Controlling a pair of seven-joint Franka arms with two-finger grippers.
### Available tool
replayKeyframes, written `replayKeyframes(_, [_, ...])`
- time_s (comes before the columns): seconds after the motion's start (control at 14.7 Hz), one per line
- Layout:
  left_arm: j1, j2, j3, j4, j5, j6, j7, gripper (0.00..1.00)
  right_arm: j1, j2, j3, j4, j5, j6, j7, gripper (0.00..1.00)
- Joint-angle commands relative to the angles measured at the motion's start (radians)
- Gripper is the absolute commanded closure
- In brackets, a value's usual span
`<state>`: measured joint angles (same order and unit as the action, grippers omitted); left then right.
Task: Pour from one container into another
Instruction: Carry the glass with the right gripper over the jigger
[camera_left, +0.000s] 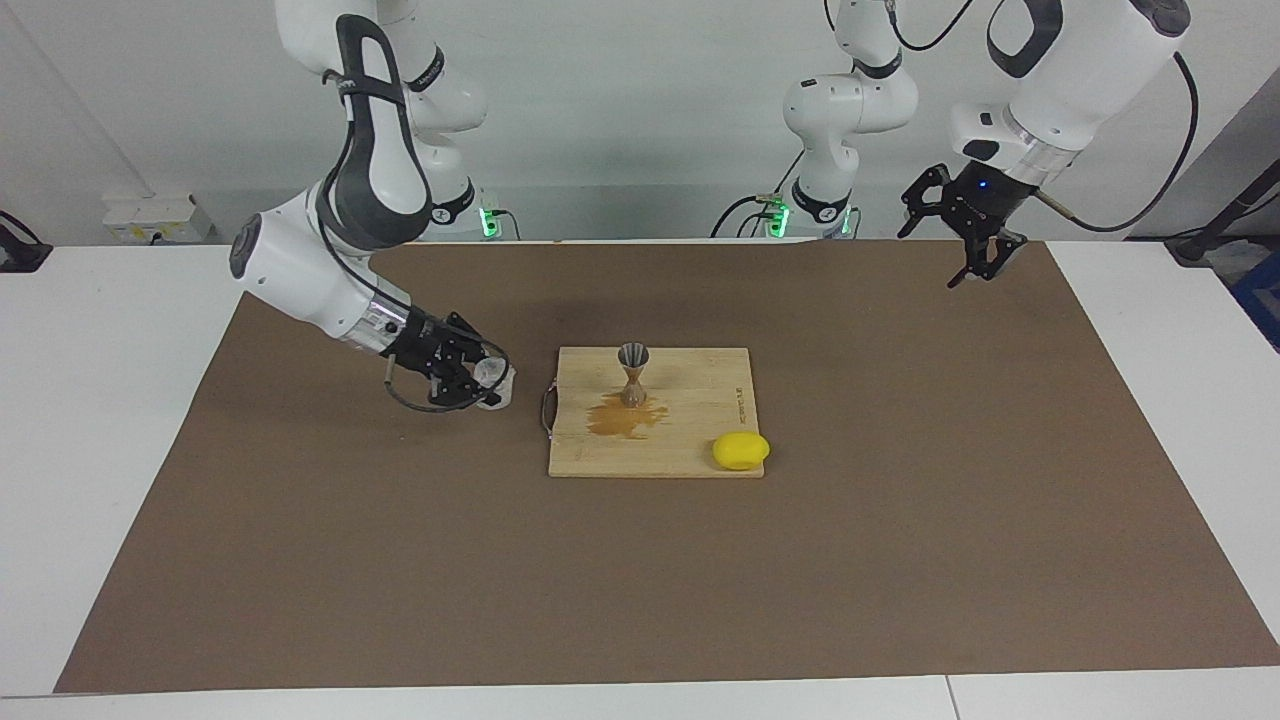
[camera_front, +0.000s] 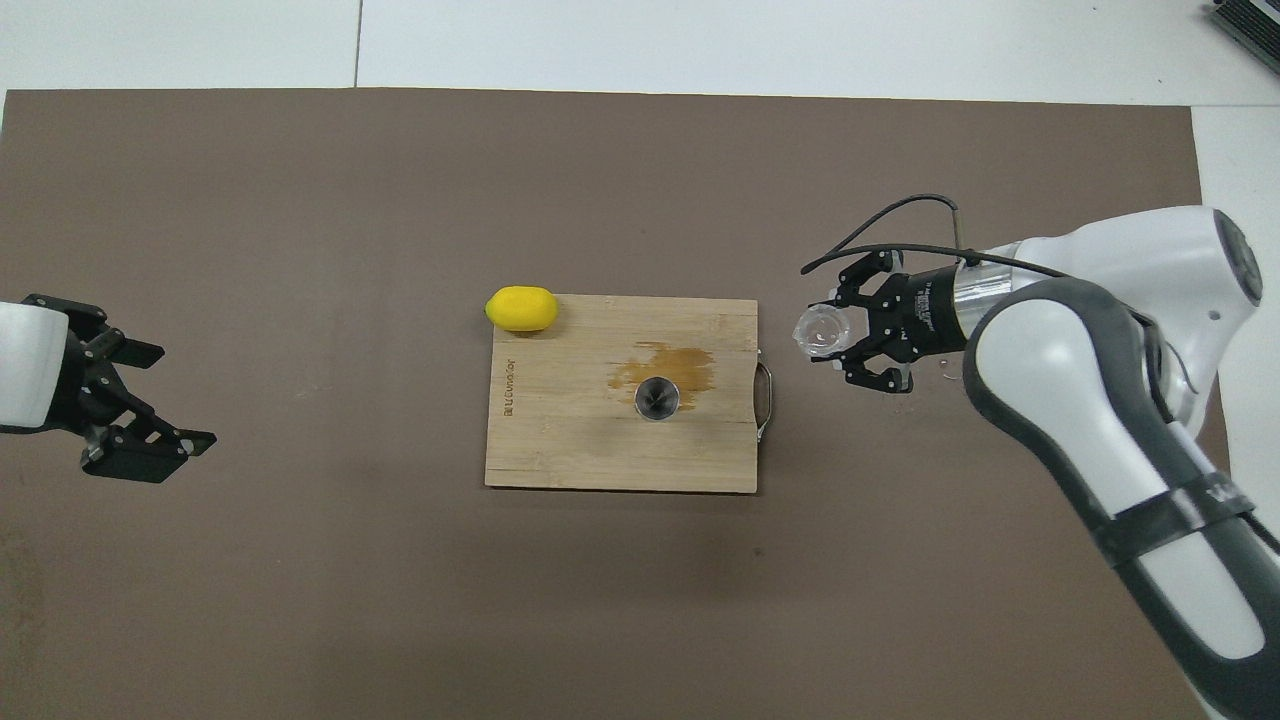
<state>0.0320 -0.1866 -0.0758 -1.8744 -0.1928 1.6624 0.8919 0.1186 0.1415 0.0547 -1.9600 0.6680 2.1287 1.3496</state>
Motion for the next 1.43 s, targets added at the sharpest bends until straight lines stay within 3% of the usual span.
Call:
replayKeyframes(0.0, [0.002,-0.011,0.005,-0.008,0.056,0.042,-0.163,0.0,0.061,0.004,-0.003,0.036,-0.08,0.027,0.13,1.0])
replayKeyframes(0.34, [0.035,-0.013,0.014,-0.011,0.069,0.047,-0.54,0.0,0.165,0.01,-0.001,0.05,-0.203,0.083,0.285,1.0])
replayKeyframes(0.75, [0.026,-0.013,0.011,-0.009,0.069,0.037,-0.544,0.0,0.277,0.01,0.0,0.053,-0.424,0.109,0.442,1.0])
replayKeyframes(1.23, [0.019,-0.014,0.002,-0.008,0.069,0.013,-0.568,0.0,0.338,0.007,-0.001,0.053,-0.561,0.109,0.484,1.0])
replayKeyframes(1.36, [0.02,-0.014,0.001,-0.012,0.145,0.043,-0.643,0.0,0.364,0.012,-0.001,0.053,-0.617,0.111,0.5,1.0])
